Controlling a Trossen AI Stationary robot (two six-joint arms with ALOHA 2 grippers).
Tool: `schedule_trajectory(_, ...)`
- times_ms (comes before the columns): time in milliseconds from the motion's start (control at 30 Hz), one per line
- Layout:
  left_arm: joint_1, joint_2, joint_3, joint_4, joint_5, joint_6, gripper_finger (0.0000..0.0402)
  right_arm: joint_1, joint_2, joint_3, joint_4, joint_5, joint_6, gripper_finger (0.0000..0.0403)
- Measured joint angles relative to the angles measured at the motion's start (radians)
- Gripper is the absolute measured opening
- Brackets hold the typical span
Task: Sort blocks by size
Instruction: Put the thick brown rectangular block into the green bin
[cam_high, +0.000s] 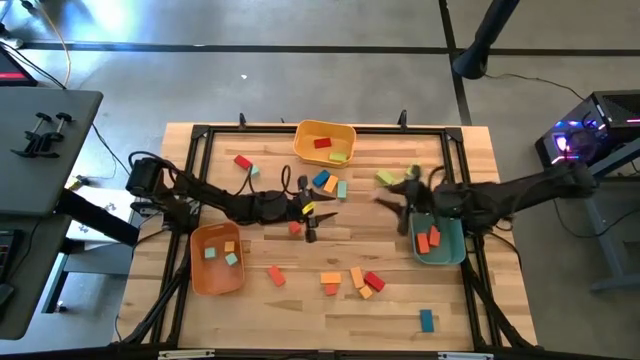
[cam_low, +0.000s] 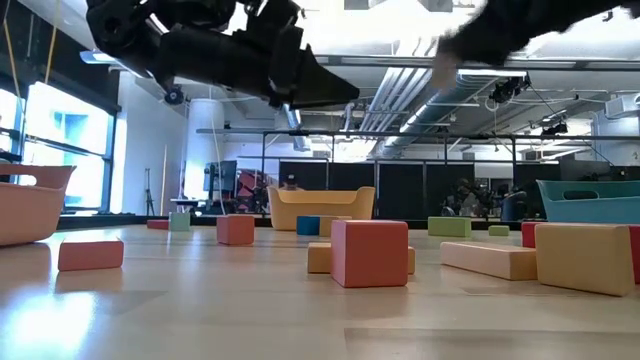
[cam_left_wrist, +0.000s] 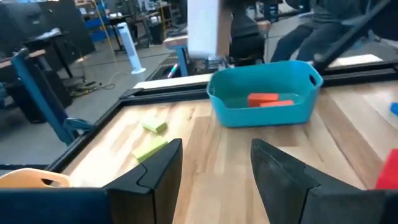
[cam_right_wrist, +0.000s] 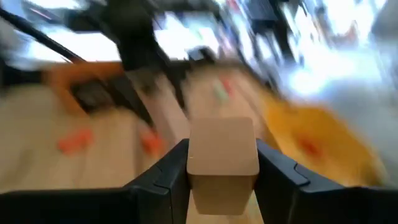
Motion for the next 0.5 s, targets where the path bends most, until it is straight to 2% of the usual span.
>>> schedule_trajectory(33, 0.003, -0.001, 0.0, 0.0, 0.0, 0.002, 0.0175, 0.014, -0.022, 0.033, -0.15, 0.035, 0.11, 0.0131)
schedule_trajectory(100, 0.013, -0.001, 0.0, 0.003, 0.0, 0.012, 0.0175, 0.052, -0.042, 0.103, -0.447, 0.039, 0.355, 0.0131)
schedule_trajectory(233, 0.025, -0.001, 0.0, 0.015, 0.001, 0.001, 0.0175, 0.137, -0.032, 0.183, -0.891, -0.046, 0.749, 0.0131)
schedule_trajectory(333, 0.035, -0.001, 0.0, 0.011, 0.001, 0.001, 0.0175, 0.144, -0.018, 0.19, -1.046, -0.138, 0.981, 0.0131)
schedule_trajectory(500, 0.047, -0.001, 0.0, 0.016, 0.001, -0.004, 0.0175, 0.149, 0.049, 0.132, -1.114, -0.179, 1.193, 0.0131)
